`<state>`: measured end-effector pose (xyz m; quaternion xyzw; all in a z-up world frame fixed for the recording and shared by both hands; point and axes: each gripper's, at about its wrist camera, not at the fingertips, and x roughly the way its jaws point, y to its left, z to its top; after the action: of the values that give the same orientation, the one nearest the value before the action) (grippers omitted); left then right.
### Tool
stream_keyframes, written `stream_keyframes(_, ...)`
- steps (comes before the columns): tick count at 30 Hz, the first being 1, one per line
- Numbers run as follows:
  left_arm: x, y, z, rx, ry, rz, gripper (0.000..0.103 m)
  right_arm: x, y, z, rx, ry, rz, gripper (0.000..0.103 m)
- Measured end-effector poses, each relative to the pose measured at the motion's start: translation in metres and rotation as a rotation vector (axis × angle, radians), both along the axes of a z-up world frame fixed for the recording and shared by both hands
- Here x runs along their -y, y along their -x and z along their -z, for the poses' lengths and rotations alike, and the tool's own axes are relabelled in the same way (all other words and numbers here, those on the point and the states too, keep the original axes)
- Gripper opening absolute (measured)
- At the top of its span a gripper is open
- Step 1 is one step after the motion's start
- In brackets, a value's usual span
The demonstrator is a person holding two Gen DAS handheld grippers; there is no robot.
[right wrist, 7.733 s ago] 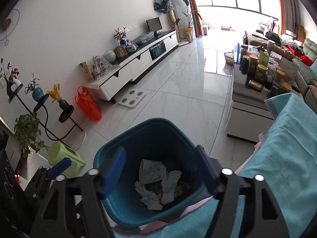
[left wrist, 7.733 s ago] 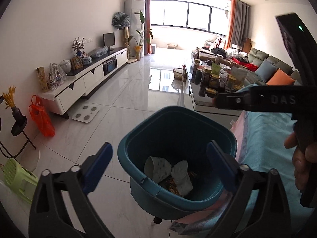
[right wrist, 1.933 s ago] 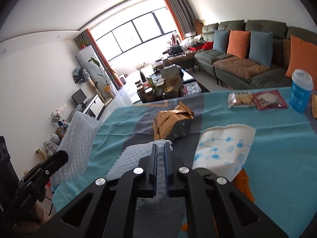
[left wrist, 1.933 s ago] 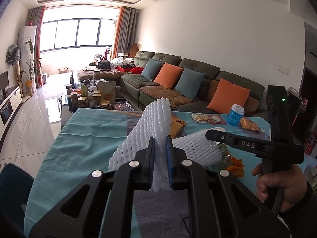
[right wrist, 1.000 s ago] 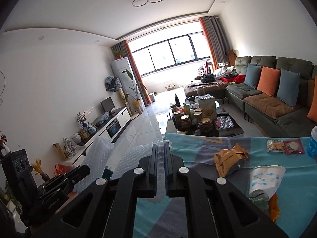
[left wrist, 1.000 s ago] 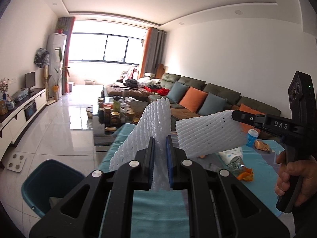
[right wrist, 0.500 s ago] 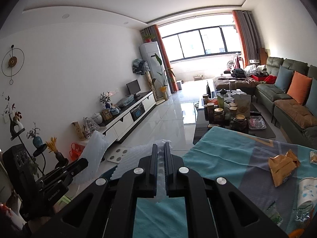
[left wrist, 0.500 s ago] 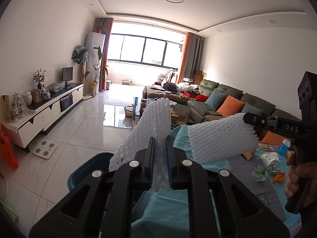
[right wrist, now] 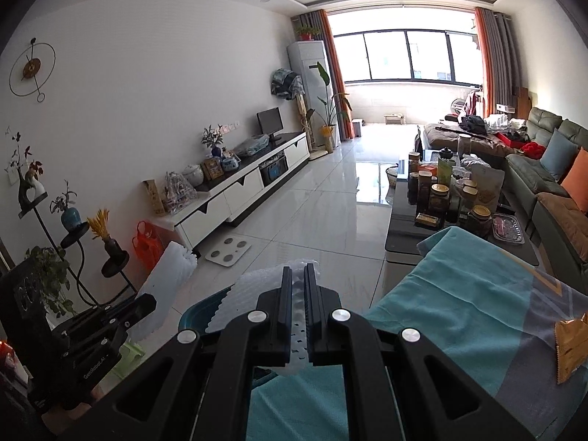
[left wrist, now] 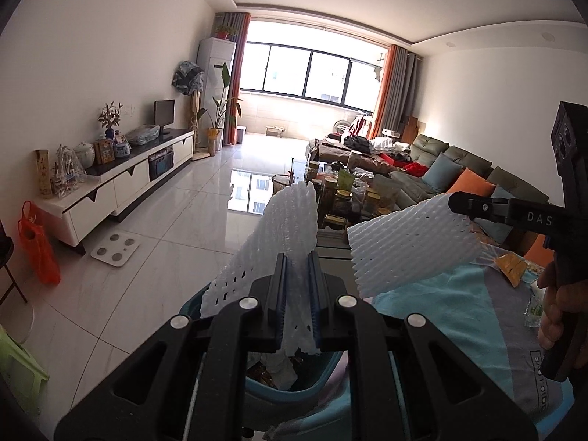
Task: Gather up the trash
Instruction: 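Carry both white foam nets over the teal trash bin, then open both tools to drop the foam nets into the bin, then move both tools back over the table toward the green snack bag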
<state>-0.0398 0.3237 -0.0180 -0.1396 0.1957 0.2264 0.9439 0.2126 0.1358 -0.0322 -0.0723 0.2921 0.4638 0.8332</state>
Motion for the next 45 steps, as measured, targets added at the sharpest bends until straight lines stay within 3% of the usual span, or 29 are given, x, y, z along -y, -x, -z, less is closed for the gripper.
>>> stream_keyframes(13,-0.034,-0.042,0.079,-0.069,0.281,-0.007,0.014,-0.092,0.006,0.059,0.046,0.283,-0.091,0.006)
stream_keyframes(18,-0.047,-0.048,0.105,-0.103,0.325,-0.034,0.023,-0.118,0.018,0.079,0.089,0.387,-0.116,0.012)
stream_keyframes(20,-0.049,-0.049,0.11,-0.101,0.319,-0.031,0.035,-0.122,0.02,0.084,0.087,0.407,-0.12,0.017)
stream_keyframes(24,-0.052,-0.051,0.112,-0.106,0.314,-0.044,0.038,-0.118,0.02,0.084,0.066,0.387,-0.114,0.025)
stream_keyframes(27,-0.053,-0.052,0.108,-0.099,0.32,-0.057,0.045,-0.112,0.015,0.079,0.034,0.348,-0.101,0.041)
stream_keyframes(30,-0.048,-0.045,0.098,-0.088,0.293,-0.067,0.053,-0.103,0.011,0.07,0.013,0.301,-0.087,0.041)
stream_keyframes(32,-0.044,-0.039,0.086,-0.068,0.263,-0.073,0.071,-0.094,0.011,0.062,0.001,0.26,-0.081,0.047)
stream_keyframes(34,-0.039,-0.031,0.07,-0.051,0.213,-0.103,0.089,-0.084,0.012,0.055,-0.019,0.204,-0.074,0.069)
stream_keyframes(35,-0.04,-0.025,0.063,-0.041,0.195,-0.116,0.096,-0.076,0.014,0.05,-0.023,0.171,-0.071,0.072)
stream_keyframes(39,-0.035,-0.016,0.038,-0.012,0.143,-0.145,0.097,-0.055,0.018,0.038,-0.027,0.097,-0.046,0.088)
stream_keyframes(45,-0.027,-0.005,0.013,-0.001,0.123,-0.2,0.097,-0.022,0.021,0.023,-0.002,0.033,-0.006,0.096)
